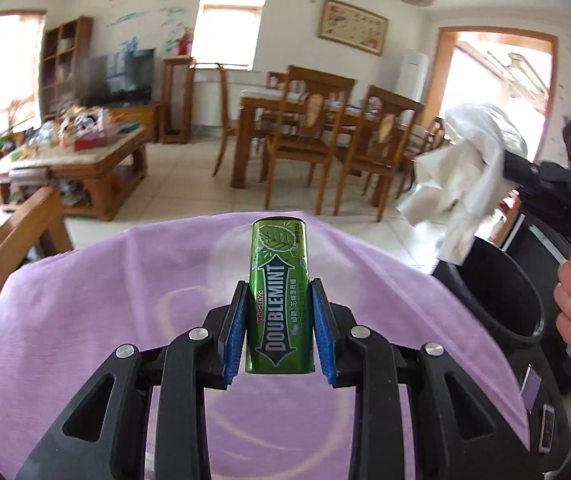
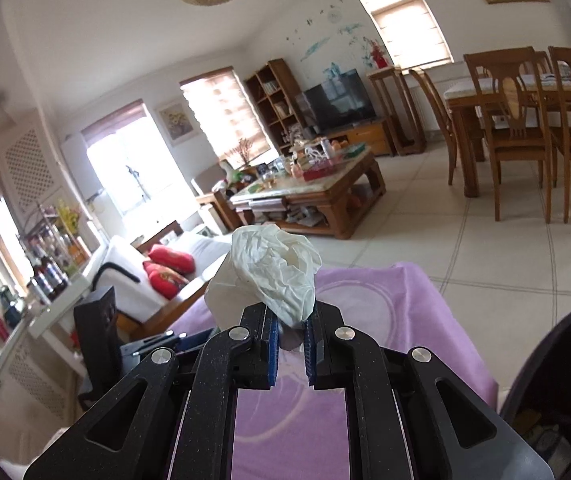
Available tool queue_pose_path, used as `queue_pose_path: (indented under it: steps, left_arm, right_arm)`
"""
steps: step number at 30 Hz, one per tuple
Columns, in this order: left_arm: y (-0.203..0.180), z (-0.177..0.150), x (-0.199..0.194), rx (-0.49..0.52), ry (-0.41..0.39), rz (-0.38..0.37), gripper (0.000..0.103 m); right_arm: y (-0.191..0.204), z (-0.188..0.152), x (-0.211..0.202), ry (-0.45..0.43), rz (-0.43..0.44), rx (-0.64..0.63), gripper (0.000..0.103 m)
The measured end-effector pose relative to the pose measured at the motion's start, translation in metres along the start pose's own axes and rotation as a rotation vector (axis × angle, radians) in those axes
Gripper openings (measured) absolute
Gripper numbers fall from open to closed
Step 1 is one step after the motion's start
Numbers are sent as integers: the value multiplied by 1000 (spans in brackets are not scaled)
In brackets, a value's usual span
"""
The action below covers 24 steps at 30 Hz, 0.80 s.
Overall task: Collect trash
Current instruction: 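Carry the gum pack and glove over the bin and open both tools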
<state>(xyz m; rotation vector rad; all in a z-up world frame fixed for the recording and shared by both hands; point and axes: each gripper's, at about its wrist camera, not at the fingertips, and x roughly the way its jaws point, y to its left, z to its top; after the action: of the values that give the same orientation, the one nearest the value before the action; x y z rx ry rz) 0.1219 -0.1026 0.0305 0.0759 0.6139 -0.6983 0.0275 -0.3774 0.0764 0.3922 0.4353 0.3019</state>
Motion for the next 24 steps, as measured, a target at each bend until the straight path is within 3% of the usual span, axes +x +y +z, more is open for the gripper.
queue_pose_path:
  steps: [9,15,19,24]
  left_arm:
    - [-162,4,17,143,-28,-190,31]
    - [-249,-4,55,217,18,-281,31]
    - [-281,-12,79,262,60,-304,31]
    - [-292,-13,95,277,85,-305,31]
  right_arm:
    - [-104,-28,-146,-137,-119,111,11]
    - [-182,-55,-224,-192,-194,205,11]
    - [-222,-70,-262,-217,-221,246,11]
    - [-247,-85,-270,-226,-220,282,11]
